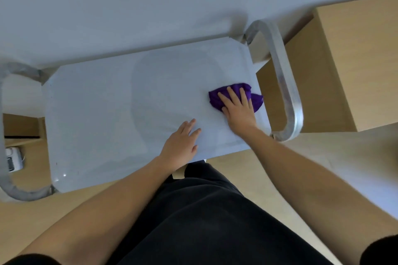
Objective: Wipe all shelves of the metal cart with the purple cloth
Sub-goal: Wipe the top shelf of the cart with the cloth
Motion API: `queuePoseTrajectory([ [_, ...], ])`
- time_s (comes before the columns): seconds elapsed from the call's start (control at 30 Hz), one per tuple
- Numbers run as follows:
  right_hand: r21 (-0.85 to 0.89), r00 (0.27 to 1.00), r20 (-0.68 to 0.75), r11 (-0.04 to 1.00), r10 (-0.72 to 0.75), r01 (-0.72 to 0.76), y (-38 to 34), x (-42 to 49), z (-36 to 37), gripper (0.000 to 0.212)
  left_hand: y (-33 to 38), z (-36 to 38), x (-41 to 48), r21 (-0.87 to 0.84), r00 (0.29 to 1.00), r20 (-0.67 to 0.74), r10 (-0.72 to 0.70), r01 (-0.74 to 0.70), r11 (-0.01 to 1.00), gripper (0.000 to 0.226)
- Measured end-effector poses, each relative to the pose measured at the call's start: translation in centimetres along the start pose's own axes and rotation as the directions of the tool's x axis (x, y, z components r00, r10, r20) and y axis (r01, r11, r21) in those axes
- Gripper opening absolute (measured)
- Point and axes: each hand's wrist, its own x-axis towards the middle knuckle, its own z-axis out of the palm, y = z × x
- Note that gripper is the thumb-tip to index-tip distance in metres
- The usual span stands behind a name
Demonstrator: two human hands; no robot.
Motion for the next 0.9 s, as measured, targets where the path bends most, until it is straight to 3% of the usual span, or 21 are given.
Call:
queuePoseTrajectory([
  [0.2, -0.018, 1.0, -0.005, 1.0, 0.008, -0.008, 2.0, -10.8, 4.1, 0.05, 1.1, 0.6, 0.0, -0.007, 0.999, -0.017, -0.044, 0.044, 0.999, 0.059],
  [0.6, -0.009, 0.995, -0.104, 1.0, 0.0, -0.001, 1.1, 4.2, -1.2, 0.046, 0.5, -0.4, -0.2, -0.038, 0.998, 0.036, -0.048, 0.049, 0.998, 0.067],
  [0.73, -0.005, 0.992, -0.117, 0.999, -0.037, 0.036, 1.6, 2.1, -0.2, 0.046, 0.8, -0.3, -0.2, -0.045, 0.998, 0.01, -0.061, 0.061, 0.997, 0.064],
  [0.9, 0.002, 0.985, -0.174, 1.0, 0.001, 0.0, 1.8, -7.0, 3.8, 0.056, 0.9, 0.2, -0.5, -0.07, 0.996, -0.05, -0.069, 0.065, 0.995, 0.06],
])
